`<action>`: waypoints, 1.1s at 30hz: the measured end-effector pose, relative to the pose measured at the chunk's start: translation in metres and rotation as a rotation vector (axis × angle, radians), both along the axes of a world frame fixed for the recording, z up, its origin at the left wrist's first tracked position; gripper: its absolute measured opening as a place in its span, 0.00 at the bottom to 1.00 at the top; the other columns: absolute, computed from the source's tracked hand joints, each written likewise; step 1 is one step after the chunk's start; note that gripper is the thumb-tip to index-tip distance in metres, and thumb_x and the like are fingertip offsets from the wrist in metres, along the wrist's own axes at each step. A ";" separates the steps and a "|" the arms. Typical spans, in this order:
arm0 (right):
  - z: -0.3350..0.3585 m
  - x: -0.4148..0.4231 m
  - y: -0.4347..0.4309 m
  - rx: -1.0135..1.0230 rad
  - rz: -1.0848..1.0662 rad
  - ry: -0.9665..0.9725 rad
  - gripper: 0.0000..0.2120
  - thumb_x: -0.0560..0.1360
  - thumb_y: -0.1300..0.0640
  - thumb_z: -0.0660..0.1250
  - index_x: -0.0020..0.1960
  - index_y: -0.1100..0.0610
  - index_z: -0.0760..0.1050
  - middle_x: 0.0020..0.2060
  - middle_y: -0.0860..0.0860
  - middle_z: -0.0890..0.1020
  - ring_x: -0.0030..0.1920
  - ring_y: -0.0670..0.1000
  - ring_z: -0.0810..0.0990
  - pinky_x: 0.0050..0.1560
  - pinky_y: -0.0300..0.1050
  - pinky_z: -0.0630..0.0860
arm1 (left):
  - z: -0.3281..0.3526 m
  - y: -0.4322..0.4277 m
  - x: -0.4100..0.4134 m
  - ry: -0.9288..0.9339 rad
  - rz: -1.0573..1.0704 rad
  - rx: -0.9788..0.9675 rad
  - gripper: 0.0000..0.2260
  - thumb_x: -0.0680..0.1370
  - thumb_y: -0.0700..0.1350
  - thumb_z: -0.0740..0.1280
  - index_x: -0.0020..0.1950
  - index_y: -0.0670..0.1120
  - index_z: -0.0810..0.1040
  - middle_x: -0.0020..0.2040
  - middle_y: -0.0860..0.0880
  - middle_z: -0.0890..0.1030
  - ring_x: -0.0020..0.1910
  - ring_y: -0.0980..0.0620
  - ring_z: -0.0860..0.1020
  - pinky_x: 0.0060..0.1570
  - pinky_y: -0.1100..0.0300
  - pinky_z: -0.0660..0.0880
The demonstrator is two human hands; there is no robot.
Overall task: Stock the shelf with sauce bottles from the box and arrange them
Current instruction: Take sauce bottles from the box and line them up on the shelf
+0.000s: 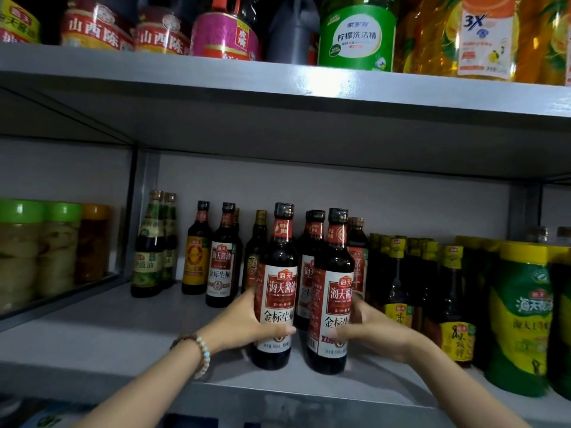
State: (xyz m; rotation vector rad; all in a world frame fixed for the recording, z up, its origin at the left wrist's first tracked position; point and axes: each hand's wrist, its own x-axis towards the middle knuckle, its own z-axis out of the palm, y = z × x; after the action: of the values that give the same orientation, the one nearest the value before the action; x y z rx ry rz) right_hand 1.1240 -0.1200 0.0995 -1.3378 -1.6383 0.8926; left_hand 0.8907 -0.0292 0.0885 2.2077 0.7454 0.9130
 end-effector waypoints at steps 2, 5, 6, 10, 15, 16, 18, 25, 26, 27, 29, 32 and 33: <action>-0.004 -0.005 0.002 0.032 -0.025 -0.023 0.34 0.68 0.63 0.76 0.68 0.49 0.64 0.56 0.47 0.82 0.56 0.44 0.81 0.52 0.37 0.77 | 0.002 0.000 -0.002 0.011 -0.025 -0.025 0.28 0.65 0.53 0.78 0.57 0.64 0.65 0.56 0.60 0.77 0.55 0.67 0.75 0.59 0.63 0.73; -0.006 -0.014 0.003 0.117 -0.087 -0.057 0.31 0.67 0.61 0.77 0.64 0.49 0.68 0.53 0.47 0.83 0.52 0.40 0.82 0.44 0.31 0.77 | 0.004 0.003 -0.003 -0.017 -0.051 -0.051 0.28 0.67 0.48 0.77 0.57 0.64 0.64 0.55 0.61 0.77 0.53 0.69 0.75 0.53 0.72 0.72; -0.007 -0.017 0.005 0.151 -0.115 -0.084 0.30 0.66 0.60 0.77 0.63 0.49 0.68 0.52 0.46 0.83 0.51 0.39 0.82 0.43 0.30 0.77 | 0.004 0.004 -0.004 -0.017 -0.064 -0.060 0.29 0.68 0.48 0.76 0.59 0.63 0.62 0.55 0.63 0.75 0.53 0.70 0.74 0.50 0.74 0.71; -0.010 -0.019 0.010 0.197 -0.167 -0.140 0.35 0.66 0.56 0.78 0.66 0.49 0.64 0.54 0.45 0.81 0.51 0.40 0.81 0.45 0.30 0.77 | 0.007 0.008 -0.005 0.041 -0.093 -0.091 0.34 0.70 0.48 0.74 0.67 0.59 0.55 0.54 0.67 0.70 0.52 0.71 0.70 0.46 0.77 0.68; -0.012 -0.014 0.010 0.180 -0.192 -0.098 0.39 0.65 0.55 0.79 0.68 0.48 0.61 0.56 0.44 0.79 0.52 0.38 0.79 0.43 0.30 0.76 | 0.006 0.008 -0.005 0.051 -0.041 -0.044 0.28 0.71 0.48 0.72 0.64 0.59 0.60 0.53 0.66 0.71 0.50 0.72 0.70 0.44 0.78 0.67; -0.013 -0.014 0.011 0.189 -0.205 -0.095 0.38 0.65 0.56 0.79 0.68 0.49 0.61 0.56 0.45 0.80 0.53 0.39 0.80 0.44 0.30 0.77 | 0.006 0.008 -0.004 0.048 -0.043 -0.044 0.28 0.71 0.48 0.72 0.65 0.59 0.60 0.54 0.66 0.72 0.51 0.71 0.70 0.44 0.78 0.67; -0.014 -0.015 0.015 0.202 -0.225 -0.080 0.37 0.65 0.57 0.79 0.67 0.50 0.63 0.55 0.46 0.80 0.54 0.41 0.80 0.47 0.33 0.77 | 0.006 0.009 -0.002 0.048 -0.052 -0.048 0.28 0.72 0.48 0.72 0.64 0.58 0.60 0.55 0.63 0.72 0.54 0.67 0.71 0.46 0.77 0.68; -0.021 -0.015 0.036 0.232 -0.302 -0.080 0.41 0.63 0.50 0.79 0.69 0.50 0.61 0.58 0.47 0.79 0.59 0.46 0.78 0.60 0.45 0.74 | 0.003 0.020 0.011 0.019 -0.045 -0.038 0.36 0.72 0.49 0.72 0.73 0.55 0.55 0.67 0.55 0.71 0.61 0.61 0.69 0.62 0.64 0.65; -0.022 -0.015 0.038 0.237 -0.305 -0.075 0.41 0.63 0.51 0.79 0.69 0.50 0.61 0.59 0.47 0.78 0.59 0.46 0.78 0.59 0.44 0.74 | 0.003 0.021 0.012 0.014 -0.046 -0.040 0.37 0.72 0.48 0.72 0.74 0.54 0.53 0.68 0.54 0.70 0.62 0.61 0.68 0.63 0.63 0.64; -0.022 -0.015 0.040 0.242 -0.307 -0.068 0.40 0.64 0.51 0.79 0.69 0.50 0.61 0.59 0.46 0.78 0.59 0.46 0.77 0.58 0.43 0.74 | 0.003 0.023 0.013 0.015 -0.047 -0.043 0.38 0.72 0.49 0.72 0.75 0.54 0.52 0.69 0.54 0.70 0.62 0.61 0.67 0.63 0.63 0.64; -0.023 -0.016 0.041 0.255 -0.303 -0.054 0.38 0.65 0.53 0.78 0.68 0.50 0.62 0.58 0.46 0.78 0.59 0.46 0.78 0.56 0.39 0.74 | 0.003 0.026 0.014 0.020 -0.049 -0.043 0.40 0.72 0.49 0.72 0.75 0.54 0.50 0.70 0.54 0.68 0.64 0.61 0.66 0.65 0.62 0.63; -0.024 -0.017 0.044 0.277 -0.291 -0.045 0.34 0.67 0.56 0.77 0.67 0.51 0.63 0.57 0.45 0.79 0.55 0.41 0.78 0.50 0.33 0.75 | 0.002 0.030 0.016 0.022 -0.044 -0.041 0.41 0.72 0.50 0.72 0.75 0.55 0.48 0.72 0.53 0.66 0.66 0.59 0.65 0.66 0.61 0.63; -0.025 -0.017 0.044 0.281 -0.291 -0.048 0.34 0.67 0.56 0.77 0.67 0.51 0.63 0.57 0.45 0.79 0.54 0.41 0.78 0.48 0.32 0.75 | 0.002 0.030 0.017 0.024 -0.043 -0.035 0.41 0.72 0.49 0.71 0.76 0.54 0.47 0.72 0.53 0.66 0.67 0.58 0.65 0.66 0.61 0.62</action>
State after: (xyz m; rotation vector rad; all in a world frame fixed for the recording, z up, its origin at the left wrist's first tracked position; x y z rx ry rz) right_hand 1.1071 -0.0756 0.0749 -1.3608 -1.4907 0.4441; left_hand 0.9075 0.0011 0.0900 2.1993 0.7169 0.8473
